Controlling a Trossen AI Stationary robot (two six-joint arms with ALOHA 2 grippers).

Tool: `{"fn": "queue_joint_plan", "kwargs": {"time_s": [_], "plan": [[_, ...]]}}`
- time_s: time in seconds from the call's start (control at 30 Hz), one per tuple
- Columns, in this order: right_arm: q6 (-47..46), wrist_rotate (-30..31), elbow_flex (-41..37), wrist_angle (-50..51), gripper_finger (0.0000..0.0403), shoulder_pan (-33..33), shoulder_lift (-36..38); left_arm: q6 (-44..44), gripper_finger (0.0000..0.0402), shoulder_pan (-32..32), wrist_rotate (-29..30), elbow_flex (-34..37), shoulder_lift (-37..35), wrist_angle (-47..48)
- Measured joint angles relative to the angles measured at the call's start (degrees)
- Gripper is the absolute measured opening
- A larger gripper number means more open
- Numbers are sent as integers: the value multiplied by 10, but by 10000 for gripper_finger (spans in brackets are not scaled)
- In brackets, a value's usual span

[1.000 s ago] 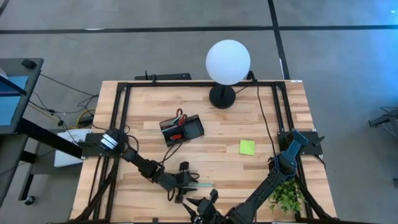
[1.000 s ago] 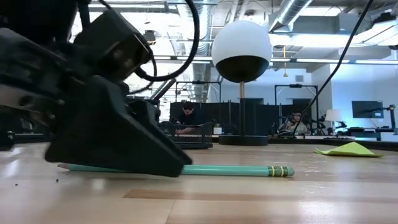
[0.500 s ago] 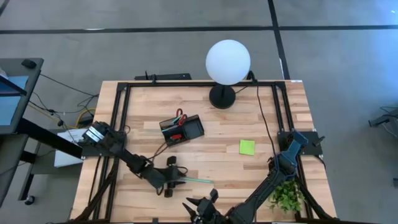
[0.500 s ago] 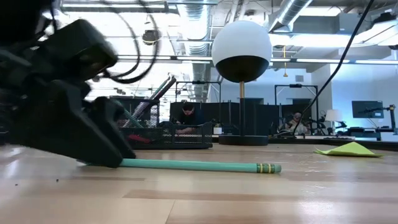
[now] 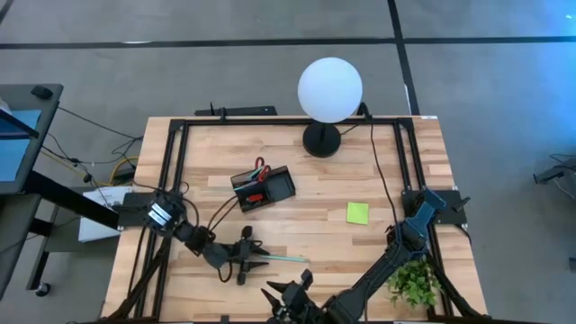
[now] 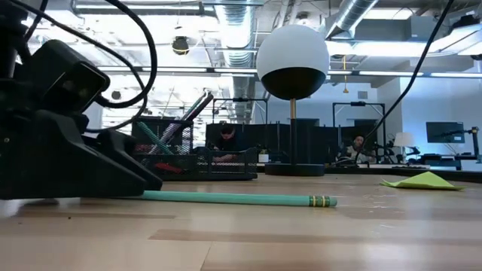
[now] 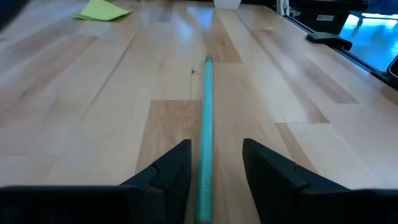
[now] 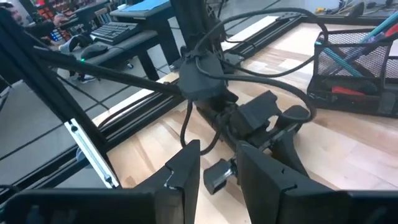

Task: Pick and place office supplies into organizer
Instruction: Put the blue pencil into the black desk organizer

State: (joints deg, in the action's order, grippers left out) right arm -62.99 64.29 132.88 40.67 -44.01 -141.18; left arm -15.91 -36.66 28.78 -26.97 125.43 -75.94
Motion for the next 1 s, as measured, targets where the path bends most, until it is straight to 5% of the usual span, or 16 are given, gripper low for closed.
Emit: {"fn": "queue_joint_plan", "kwargs": {"time_s": [0.73,1.0], "plan": [[0,-34,0,-2,98,3,0,7,96,19,-70,-2,-8,21],[1,-42,0,-2,98,3,0,2,129,27,-84,-5,-35,85]]}}
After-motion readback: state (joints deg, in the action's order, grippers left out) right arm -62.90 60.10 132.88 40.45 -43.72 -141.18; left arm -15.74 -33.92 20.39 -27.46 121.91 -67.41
